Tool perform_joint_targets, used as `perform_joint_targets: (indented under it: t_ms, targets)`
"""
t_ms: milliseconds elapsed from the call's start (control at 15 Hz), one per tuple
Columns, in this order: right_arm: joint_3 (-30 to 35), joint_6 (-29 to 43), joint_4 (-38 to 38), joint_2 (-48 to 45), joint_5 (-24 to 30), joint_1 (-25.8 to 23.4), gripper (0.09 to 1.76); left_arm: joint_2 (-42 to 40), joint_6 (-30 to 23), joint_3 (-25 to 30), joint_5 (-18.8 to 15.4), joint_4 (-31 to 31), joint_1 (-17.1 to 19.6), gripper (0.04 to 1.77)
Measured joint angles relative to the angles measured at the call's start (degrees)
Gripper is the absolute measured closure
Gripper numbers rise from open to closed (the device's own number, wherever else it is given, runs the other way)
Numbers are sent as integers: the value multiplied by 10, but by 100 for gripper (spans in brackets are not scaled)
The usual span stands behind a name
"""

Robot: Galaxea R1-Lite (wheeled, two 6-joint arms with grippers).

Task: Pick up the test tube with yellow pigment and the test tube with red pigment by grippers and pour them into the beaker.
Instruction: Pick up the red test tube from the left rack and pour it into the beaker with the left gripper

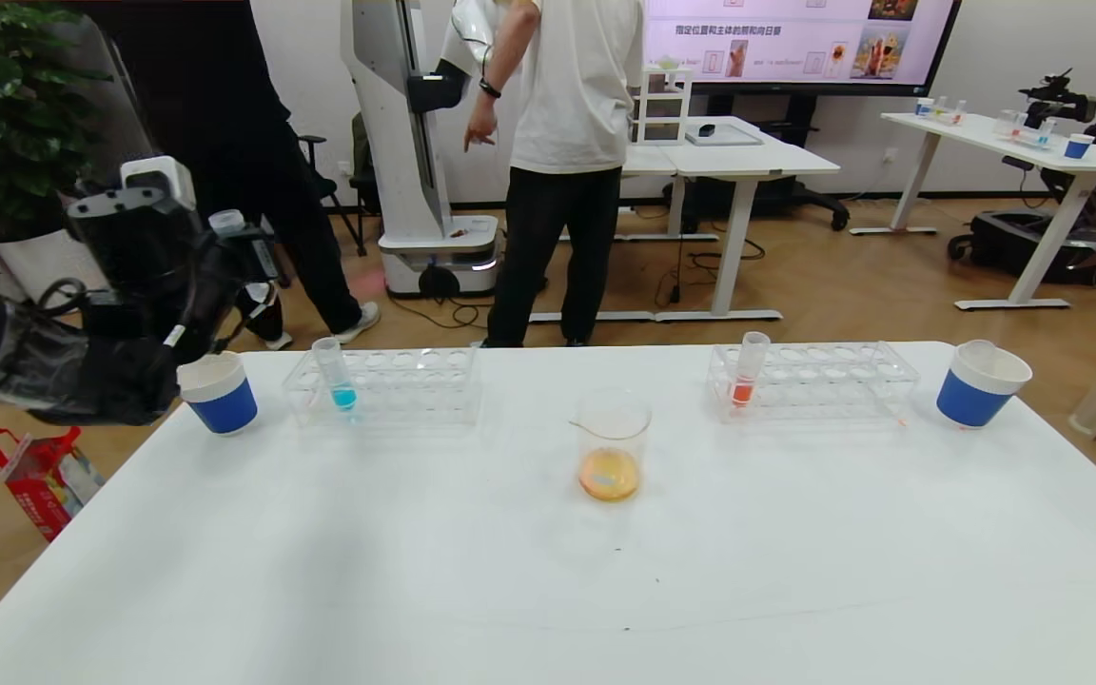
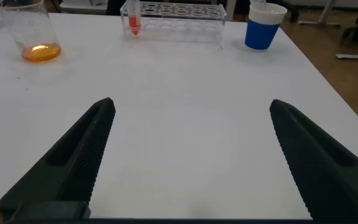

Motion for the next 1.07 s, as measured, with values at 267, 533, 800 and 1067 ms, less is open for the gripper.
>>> perform_joint_targets:
  t_ms: [267, 533, 800, 1067]
  targets:
    - [0, 0, 0, 0, 0, 0, 11, 6, -4, 45, -31, -43, 69, 130]
    - [0, 0, 0, 0, 0, 0, 11, 20, -6, 65, -30, -51, 89, 130]
    - [0, 0, 0, 0, 0, 0, 11, 58, -18, 89, -28, -136, 93, 130]
    - [0, 0, 0, 0, 0, 0, 11, 103, -20, 117, -26, -181, 93, 130]
